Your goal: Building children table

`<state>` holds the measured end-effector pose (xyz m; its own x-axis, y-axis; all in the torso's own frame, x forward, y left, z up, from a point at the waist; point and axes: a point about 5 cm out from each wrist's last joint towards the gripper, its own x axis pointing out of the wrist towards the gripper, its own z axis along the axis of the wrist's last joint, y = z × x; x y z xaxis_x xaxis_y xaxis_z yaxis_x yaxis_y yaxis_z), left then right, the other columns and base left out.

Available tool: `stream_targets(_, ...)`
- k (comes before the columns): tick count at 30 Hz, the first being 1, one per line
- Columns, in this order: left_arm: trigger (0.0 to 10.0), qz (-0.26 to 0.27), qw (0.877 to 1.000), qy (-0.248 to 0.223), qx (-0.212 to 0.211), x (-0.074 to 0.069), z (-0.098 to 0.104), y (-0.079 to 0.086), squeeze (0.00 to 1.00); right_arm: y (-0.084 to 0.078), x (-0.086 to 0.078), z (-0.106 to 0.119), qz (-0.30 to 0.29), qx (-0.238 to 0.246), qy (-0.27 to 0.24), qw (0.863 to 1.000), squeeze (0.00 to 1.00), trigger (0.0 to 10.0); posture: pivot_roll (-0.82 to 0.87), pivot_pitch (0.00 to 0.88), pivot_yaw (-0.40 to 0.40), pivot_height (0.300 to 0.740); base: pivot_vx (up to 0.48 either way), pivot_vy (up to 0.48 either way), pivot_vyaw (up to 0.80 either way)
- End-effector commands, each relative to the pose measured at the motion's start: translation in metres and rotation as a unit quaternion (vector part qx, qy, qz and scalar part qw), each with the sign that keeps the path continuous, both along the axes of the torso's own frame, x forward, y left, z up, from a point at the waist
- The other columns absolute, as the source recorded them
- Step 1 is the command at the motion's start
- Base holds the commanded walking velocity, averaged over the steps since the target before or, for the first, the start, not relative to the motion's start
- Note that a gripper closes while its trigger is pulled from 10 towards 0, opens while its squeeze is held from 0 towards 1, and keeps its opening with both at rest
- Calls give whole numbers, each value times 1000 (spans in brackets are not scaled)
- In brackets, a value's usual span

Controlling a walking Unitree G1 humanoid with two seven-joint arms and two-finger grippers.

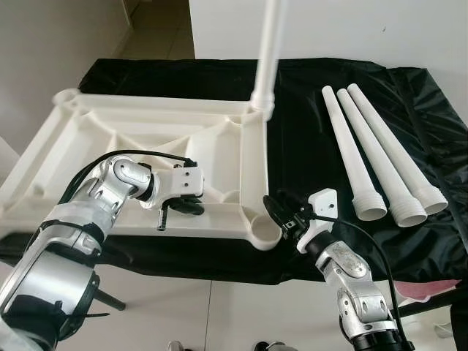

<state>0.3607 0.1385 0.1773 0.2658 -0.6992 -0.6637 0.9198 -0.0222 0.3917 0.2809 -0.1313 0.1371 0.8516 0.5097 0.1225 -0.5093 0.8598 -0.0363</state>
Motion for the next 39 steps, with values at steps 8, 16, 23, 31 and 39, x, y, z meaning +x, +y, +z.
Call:
stream_targets(8,10000,28,991,-39,-122,-9,6,-27,1000,1,0,-8,0,-1,14,1000,0,10000,17,108,22,740,0,0,0)
stream_targets(16,10000,24,978,-64,-196,-11,41,-36,0,-7,8,3,-40,15,-10,999,0,10000,21,119,27,740,0,0,0)
stream_targets(23,10000,125,941,-88,-303,-6,66,-26,0,-27,21,19,-137,40,-40,989,0,10000,21,120,37,740,0,0,0)
stream_targets(31,10000,214,900,-84,-371,-10,59,-16,0,-53,24,22,-241,47,-50,968,1000,10000,21,125,30,740,0,0,0)
stream_targets(39,10000,242,891,-55,-381,-24,40,-24,0,-78,27,21,-338,25,-48,940,1000,10000,22,129,16,740,0,0,0)
